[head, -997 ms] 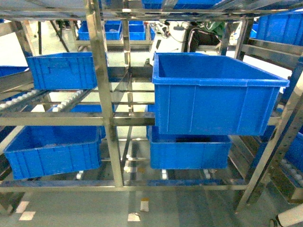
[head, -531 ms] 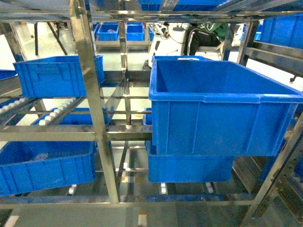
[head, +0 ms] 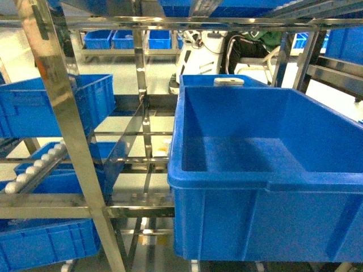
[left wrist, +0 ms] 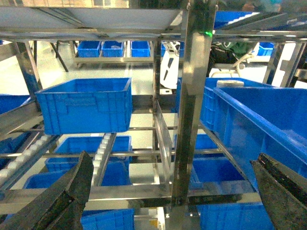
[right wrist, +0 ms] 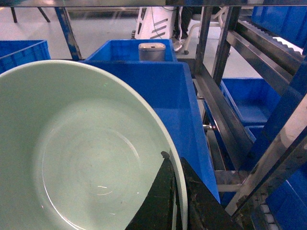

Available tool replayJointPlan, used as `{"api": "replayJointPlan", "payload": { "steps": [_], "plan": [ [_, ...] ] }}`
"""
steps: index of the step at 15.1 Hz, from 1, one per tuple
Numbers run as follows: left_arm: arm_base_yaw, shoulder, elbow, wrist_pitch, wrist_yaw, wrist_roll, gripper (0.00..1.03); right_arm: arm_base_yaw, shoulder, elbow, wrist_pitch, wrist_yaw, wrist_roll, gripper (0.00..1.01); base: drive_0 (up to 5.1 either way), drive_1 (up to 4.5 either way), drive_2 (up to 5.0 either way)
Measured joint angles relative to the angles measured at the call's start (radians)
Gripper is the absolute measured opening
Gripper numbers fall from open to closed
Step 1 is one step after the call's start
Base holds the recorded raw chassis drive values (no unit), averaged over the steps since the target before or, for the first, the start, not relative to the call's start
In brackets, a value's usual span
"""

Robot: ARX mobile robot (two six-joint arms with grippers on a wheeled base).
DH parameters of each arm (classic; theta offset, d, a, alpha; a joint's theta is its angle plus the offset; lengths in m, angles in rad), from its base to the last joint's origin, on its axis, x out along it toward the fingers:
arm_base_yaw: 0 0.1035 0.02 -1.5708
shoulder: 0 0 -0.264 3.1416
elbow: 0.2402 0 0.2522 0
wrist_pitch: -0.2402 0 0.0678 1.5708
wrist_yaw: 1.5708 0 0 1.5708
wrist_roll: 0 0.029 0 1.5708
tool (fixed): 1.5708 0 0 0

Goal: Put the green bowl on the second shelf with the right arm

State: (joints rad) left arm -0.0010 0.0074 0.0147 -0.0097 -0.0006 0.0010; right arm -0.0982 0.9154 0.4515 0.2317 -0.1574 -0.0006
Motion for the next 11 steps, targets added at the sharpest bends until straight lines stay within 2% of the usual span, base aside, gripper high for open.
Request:
{"api": "replayJointPlan", "payload": {
  "steps": [6, 11],
  "plan": [
    [0.0, 0.0, 0.0, 0.006, 0.0, 0.0, 0.98, 0.0, 0.003, 0.0, 0.01, -0.009, -0.005, 0.02, 0.0, 0.0, 0.0],
    [0.0, 0.0, 0.0, 0.005, 0.0, 0.0, 0.98, 0.021, 0.292, 0.009, 0.186, -0.045, -0.042, 0.02, 0.0, 0.0, 0.0]
  ]
}}
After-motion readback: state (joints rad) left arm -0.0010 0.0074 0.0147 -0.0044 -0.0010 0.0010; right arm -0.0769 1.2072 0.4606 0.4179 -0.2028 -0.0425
